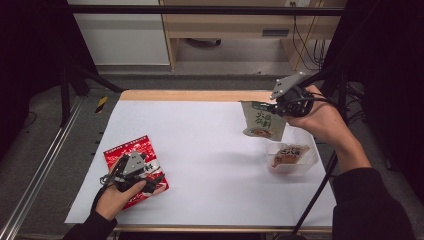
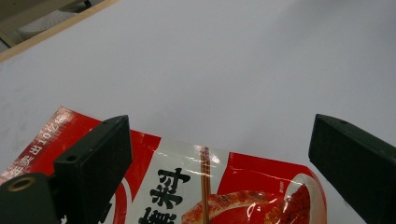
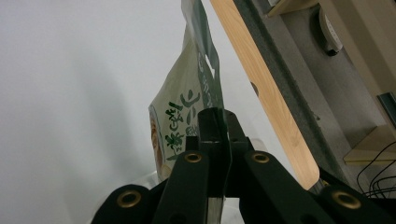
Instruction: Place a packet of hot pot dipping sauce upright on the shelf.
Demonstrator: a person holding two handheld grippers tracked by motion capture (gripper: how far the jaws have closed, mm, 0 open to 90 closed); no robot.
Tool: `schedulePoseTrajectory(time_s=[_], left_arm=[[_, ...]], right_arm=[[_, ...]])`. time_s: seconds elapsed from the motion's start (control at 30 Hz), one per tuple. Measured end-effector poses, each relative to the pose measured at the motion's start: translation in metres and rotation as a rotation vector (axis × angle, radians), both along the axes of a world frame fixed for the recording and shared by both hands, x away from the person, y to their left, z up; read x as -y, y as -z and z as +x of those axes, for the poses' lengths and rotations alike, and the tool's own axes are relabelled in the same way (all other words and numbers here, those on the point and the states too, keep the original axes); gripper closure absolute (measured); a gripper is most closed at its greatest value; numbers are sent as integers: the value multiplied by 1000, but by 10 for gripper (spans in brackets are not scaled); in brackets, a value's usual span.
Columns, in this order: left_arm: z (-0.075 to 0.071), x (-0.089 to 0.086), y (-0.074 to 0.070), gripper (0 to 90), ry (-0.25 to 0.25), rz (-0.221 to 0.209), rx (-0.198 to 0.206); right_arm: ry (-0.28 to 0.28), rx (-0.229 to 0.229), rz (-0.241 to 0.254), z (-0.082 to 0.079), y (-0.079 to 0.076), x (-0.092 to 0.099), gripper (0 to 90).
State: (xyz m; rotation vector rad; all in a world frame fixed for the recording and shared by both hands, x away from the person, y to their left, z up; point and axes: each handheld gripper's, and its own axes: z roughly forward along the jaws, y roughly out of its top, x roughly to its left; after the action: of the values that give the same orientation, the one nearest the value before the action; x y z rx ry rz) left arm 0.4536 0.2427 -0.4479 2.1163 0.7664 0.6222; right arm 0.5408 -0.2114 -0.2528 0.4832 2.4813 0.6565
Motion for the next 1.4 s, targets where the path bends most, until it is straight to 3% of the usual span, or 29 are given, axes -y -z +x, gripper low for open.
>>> schedulePoseTrajectory(time_s=[0.67, 1.17, 1.4], left_arm=[[2, 1, 4, 60, 7, 16, -20], [4, 1, 5, 60, 7, 18, -27], [4, 1, 5, 60, 3, 18, -25]], right_arm=[[22, -19, 31, -6, 11, 49, 900], [11, -40, 62, -15, 14, 64, 900], [5, -54, 52, -17, 17, 70, 900]])
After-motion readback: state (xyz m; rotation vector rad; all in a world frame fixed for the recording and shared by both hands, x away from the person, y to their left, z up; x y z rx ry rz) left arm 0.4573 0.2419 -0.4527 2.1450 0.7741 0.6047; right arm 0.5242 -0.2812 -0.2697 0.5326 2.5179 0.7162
